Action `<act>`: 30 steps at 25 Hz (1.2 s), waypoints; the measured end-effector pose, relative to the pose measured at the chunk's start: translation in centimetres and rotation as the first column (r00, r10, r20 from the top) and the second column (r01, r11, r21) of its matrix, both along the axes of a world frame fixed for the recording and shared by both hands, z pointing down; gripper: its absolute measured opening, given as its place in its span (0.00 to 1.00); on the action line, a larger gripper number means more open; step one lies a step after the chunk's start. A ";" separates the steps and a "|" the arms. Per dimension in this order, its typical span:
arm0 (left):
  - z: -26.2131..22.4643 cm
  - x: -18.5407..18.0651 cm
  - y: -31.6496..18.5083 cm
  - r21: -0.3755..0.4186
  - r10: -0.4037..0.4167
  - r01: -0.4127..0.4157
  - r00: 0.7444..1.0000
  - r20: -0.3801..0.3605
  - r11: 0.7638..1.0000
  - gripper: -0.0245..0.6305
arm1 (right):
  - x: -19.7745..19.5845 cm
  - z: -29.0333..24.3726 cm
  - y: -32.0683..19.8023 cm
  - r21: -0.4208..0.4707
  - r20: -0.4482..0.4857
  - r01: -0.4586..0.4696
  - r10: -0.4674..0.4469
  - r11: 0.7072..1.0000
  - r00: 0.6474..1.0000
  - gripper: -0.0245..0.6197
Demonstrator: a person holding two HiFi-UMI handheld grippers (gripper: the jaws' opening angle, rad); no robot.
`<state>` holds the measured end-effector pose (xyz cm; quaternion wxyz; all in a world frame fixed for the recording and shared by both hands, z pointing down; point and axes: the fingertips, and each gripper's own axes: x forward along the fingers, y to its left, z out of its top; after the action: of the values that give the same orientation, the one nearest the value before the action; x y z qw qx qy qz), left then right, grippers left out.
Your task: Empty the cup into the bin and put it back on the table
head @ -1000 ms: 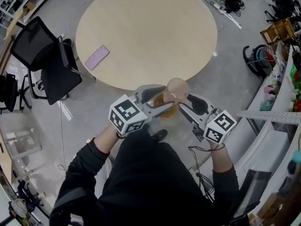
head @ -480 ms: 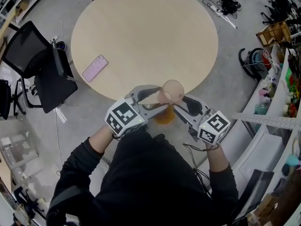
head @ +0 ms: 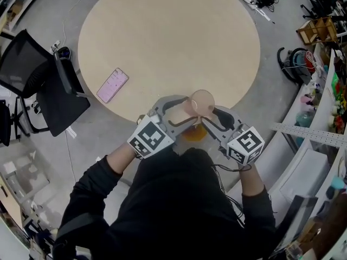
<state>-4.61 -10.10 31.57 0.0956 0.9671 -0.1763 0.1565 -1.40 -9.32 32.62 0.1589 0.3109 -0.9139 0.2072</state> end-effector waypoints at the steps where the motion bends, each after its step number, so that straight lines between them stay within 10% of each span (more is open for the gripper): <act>1: 0.5 -0.1 -0.4 0.013 0.000 0.000 1.000 0.015 1.000 0.42 | -0.1 0.5 -0.4 0.003 -0.021 -0.004 0.004 1.000 1.000 0.32; 11: 8.9 -0.6 -2.9 0.014 -0.056 0.054 0.984 0.171 0.998 0.42 | -0.6 8.0 -3.3 -0.017 -0.243 -0.003 -0.001 1.000 0.970 0.31; 30: 12.6 1.0 -1.3 -0.083 -0.092 0.116 0.963 0.255 0.990 0.42 | 0.8 11.3 -1.5 -0.077 -0.313 -0.083 0.055 0.994 0.948 0.29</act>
<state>-3.66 -11.36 44.19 0.1274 0.9233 -0.2296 0.2803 -0.55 -10.82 43.94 0.3068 0.3641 -0.8559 0.2018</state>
